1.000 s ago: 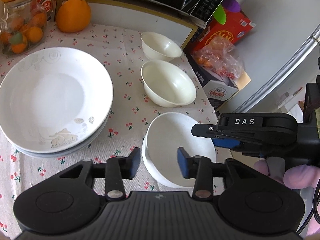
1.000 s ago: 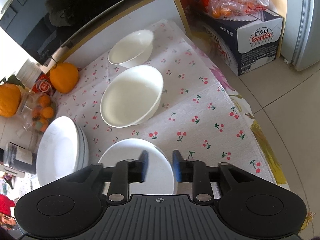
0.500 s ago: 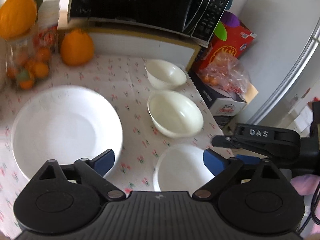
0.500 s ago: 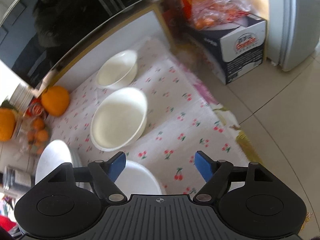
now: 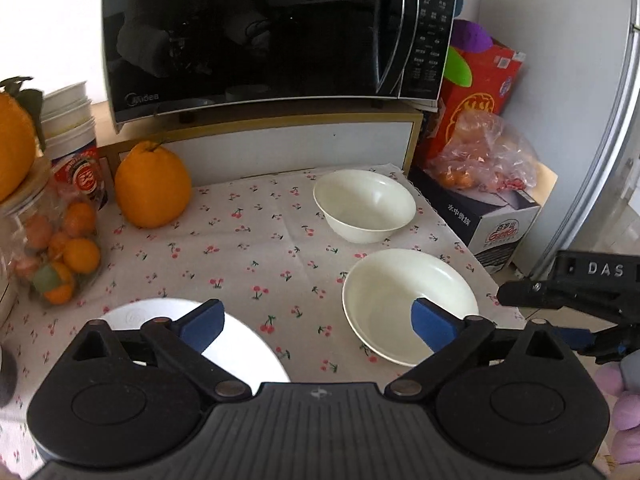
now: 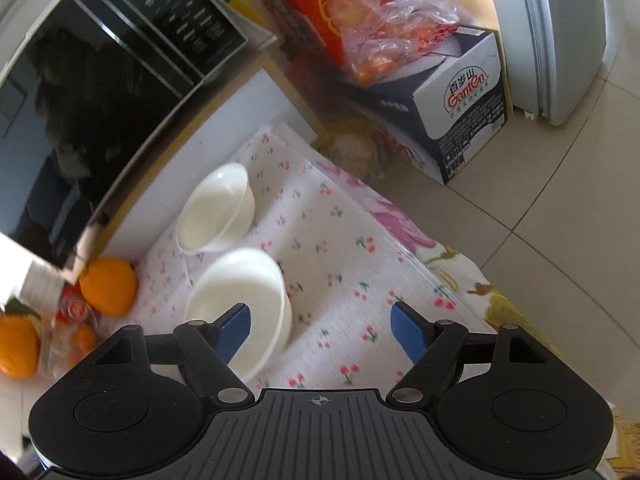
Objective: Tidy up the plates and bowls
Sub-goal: 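Move both grippers to the rim of the cream bowl, then close both grippers on the cream bowl rim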
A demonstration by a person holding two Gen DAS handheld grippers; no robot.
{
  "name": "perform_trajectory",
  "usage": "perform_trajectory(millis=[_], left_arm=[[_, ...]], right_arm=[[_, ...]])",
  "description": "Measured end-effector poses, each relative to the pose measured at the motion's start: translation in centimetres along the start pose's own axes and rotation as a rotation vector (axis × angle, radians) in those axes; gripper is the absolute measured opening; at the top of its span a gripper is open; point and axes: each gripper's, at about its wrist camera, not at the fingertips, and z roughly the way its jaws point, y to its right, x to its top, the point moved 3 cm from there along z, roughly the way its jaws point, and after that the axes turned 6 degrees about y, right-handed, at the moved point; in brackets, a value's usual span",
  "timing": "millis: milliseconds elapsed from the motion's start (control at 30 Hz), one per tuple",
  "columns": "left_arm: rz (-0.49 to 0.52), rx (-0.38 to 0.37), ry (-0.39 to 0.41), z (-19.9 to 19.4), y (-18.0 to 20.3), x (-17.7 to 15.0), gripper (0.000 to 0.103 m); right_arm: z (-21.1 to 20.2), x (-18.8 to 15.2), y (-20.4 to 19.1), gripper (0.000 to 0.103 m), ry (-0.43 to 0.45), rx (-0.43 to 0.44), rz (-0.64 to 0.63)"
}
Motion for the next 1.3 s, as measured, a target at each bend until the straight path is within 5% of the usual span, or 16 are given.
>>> perform_trajectory(millis=[433, 667, 833, 1300], left_arm=[[-0.002, -0.099, -0.042, 2.5, 0.5, -0.1, 0.050], [-0.034, -0.124, -0.076, 3.1, 0.4, -0.5, 0.028], [-0.052, -0.131, -0.091, 3.3, 0.2, -0.7, 0.019], [-0.064, -0.147, -0.114, 3.7, 0.3, -1.1, 0.012]], right_arm=[[1.4, 0.0, -0.8, 0.076, 0.020, 0.075, 0.093], [2.0, -0.2, -0.8, 0.044, 0.002, 0.072, 0.095], [2.5, -0.5, -0.5, 0.027, -0.016, 0.071, 0.116], [2.7, -0.9, -1.0, 0.014, -0.037, 0.085, 0.104]])
